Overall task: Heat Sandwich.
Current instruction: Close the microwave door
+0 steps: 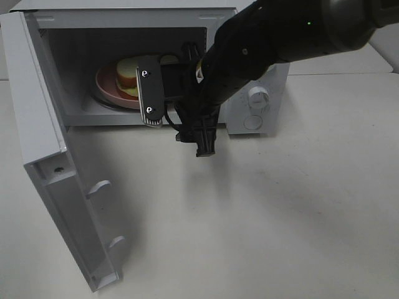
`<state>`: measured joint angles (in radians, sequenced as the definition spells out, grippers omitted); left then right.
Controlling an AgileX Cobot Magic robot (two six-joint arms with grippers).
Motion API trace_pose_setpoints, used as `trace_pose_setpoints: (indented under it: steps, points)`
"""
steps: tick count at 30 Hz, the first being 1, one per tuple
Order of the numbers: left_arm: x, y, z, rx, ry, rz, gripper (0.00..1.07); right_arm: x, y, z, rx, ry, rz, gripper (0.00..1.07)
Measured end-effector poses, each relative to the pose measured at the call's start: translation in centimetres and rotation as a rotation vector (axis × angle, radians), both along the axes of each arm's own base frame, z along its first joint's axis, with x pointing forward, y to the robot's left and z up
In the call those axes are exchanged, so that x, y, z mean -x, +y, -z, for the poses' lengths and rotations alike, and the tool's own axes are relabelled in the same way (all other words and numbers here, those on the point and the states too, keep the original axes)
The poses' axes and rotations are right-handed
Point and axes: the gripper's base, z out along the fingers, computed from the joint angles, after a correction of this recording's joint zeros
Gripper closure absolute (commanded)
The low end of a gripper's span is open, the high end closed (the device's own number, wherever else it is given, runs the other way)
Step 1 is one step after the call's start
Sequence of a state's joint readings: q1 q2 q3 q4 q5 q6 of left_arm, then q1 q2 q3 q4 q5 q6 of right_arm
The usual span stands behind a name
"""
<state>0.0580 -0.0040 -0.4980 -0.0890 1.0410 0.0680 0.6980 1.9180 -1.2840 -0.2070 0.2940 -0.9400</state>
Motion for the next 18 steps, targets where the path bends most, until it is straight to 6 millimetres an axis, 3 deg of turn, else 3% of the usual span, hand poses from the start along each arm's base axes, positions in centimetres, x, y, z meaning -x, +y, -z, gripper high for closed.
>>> trace_pose_setpoints:
  steps: [18]
  points:
    - [0.0,0.0,0.0,0.0,0.0,0.0,0.09,5.9,-4.9,-2.1,-0.087,0.075,0.155,0.33]
